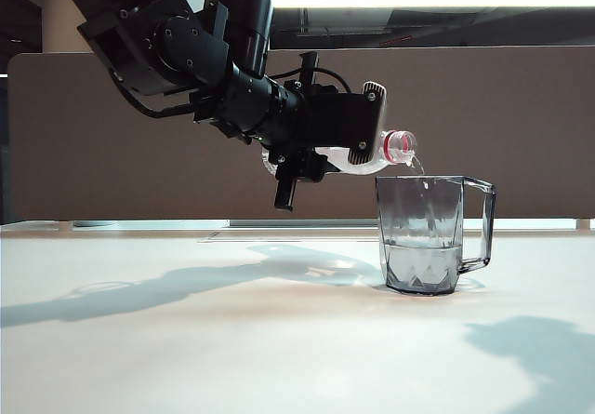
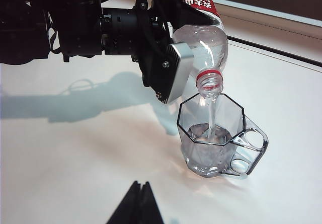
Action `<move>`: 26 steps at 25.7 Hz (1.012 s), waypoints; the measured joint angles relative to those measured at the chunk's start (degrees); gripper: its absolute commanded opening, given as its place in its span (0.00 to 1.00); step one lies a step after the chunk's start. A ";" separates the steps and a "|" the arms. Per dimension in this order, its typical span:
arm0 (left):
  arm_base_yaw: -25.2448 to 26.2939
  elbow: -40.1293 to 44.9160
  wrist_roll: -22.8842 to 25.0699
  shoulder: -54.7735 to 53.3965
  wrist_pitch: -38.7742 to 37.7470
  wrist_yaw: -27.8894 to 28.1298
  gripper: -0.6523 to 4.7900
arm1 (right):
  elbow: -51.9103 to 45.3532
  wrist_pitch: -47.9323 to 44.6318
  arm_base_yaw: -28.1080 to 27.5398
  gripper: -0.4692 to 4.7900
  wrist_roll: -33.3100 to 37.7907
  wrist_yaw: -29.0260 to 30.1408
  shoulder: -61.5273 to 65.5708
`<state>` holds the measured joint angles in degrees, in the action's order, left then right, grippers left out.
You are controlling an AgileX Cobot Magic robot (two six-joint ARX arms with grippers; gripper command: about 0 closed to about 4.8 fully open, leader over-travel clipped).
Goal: Pick up the mineral water bottle with the left hand on the table and pour water into the mug until it's half full.
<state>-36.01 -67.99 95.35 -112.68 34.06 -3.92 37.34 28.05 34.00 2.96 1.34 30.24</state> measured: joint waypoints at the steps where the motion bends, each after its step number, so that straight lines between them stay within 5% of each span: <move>1: 0.00 0.00 0.00 0.00 0.00 0.00 0.44 | 0.00 0.00 0.00 0.07 0.00 0.00 0.00; 12: 0.00 0.00 -0.31 0.02 0.02 0.00 0.44 | 0.00 0.00 0.00 0.07 0.00 0.00 0.00; 26: 0.02 0.04 -7.58 0.35 -0.90 0.00 0.44 | 0.00 0.00 0.00 0.07 0.02 0.00 0.00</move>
<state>-35.99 -67.94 87.77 -112.33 33.17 -3.92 37.34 28.05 34.00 2.98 1.34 30.24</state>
